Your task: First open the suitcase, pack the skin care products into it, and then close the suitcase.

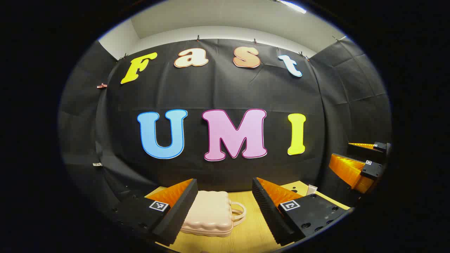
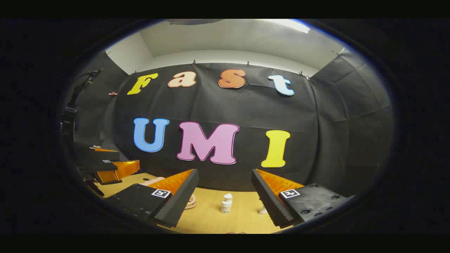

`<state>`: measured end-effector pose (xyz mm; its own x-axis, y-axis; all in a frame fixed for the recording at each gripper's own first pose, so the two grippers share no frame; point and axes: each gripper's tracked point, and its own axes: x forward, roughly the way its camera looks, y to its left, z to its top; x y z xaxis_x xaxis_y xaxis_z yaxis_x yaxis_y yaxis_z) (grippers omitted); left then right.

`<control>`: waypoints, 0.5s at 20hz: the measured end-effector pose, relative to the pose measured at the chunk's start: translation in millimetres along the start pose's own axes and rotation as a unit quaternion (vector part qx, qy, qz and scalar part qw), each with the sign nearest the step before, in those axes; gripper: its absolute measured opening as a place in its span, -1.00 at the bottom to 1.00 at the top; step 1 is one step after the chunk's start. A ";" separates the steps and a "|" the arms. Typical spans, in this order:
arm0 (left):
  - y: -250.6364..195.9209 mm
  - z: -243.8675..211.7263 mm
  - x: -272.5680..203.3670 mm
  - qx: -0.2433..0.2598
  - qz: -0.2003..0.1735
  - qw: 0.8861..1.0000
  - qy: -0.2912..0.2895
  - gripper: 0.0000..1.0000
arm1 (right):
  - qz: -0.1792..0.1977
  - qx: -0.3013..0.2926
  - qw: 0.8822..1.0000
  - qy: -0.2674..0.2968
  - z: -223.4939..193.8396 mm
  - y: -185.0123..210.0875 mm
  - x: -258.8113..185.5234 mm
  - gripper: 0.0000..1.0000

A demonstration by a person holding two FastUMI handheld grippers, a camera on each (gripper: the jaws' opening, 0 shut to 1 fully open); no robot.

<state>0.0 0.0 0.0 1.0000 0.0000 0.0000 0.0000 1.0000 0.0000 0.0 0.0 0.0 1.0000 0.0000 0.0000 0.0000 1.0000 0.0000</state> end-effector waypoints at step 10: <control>-2.9 -15.5 1.6 0.006 -0.008 1.000 0.014 0.97 | 0.002 -0.002 1.000 -0.005 -2.5 -0.2 2.8 0.93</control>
<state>1.6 -2.9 -15.5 0.9994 -0.0168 -0.0287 0.0172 0.9998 0.0127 2.8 -0.2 -2.5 0.9999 0.0036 0.0108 -0.0036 1.0000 -0.0033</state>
